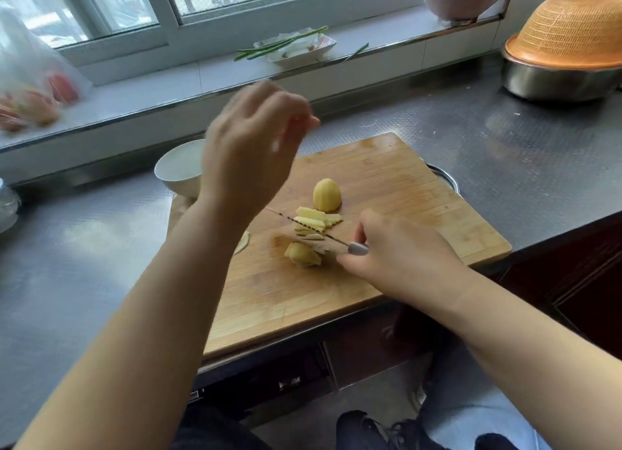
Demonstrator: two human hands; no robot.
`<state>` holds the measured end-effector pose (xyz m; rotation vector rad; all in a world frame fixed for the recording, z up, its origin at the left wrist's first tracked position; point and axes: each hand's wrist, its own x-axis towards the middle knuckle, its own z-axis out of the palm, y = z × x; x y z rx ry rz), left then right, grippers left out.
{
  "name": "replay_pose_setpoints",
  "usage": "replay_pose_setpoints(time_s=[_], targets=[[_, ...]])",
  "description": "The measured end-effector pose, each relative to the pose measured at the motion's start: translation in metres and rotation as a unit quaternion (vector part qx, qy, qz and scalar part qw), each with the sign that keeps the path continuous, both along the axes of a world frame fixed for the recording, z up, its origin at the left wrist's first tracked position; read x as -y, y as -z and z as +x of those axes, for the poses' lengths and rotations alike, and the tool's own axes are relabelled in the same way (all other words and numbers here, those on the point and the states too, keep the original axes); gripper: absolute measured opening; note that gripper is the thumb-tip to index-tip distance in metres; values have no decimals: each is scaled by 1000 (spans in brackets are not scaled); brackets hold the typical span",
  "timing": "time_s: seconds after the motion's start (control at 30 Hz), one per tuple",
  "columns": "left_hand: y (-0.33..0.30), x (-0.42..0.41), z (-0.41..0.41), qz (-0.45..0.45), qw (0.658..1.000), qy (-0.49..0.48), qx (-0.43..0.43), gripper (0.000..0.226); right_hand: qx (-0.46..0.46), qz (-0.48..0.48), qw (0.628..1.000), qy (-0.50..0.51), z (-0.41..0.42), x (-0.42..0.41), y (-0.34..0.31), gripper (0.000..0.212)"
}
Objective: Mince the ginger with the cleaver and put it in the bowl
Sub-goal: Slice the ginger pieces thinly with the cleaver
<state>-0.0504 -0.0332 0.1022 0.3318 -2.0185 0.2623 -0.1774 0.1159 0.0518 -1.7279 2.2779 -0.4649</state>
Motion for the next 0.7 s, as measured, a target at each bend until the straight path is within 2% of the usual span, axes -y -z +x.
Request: replay_pose_setpoints(time_s=[0.03, 0.07, 0.13, 0.27, 0.37, 0.5, 0.7], targets=[[7, -10, 8, -1, 996, 3, -89, 15, 18, 4, 1000, 3, -3, 3, -2, 32], [19, -20, 14, 10, 990, -1, -142, 13, 37, 11, 999, 7, -6, 6, -4, 28], [52, -32, 22, 49, 986, -8, -160, 10, 76, 29, 997, 12, -11, 12, -9, 19], [114, -37, 32, 149, 989, -5, 10, 14, 179, 42, 983, -8, -16, 23, -15, 5], [135, -37, 38, 197, 977, -25, 82, 12, 183, 64, 981, -23, -15, 28, -17, 11], [139, -36, 41, 214, 969, -49, 118, 6, 144, 80, 986, -37, -10, 32, -13, 19], [143, -35, 40, 251, 957, -54, 133, 14, 72, 107, 990, -57, -3, 36, -13, 21]])
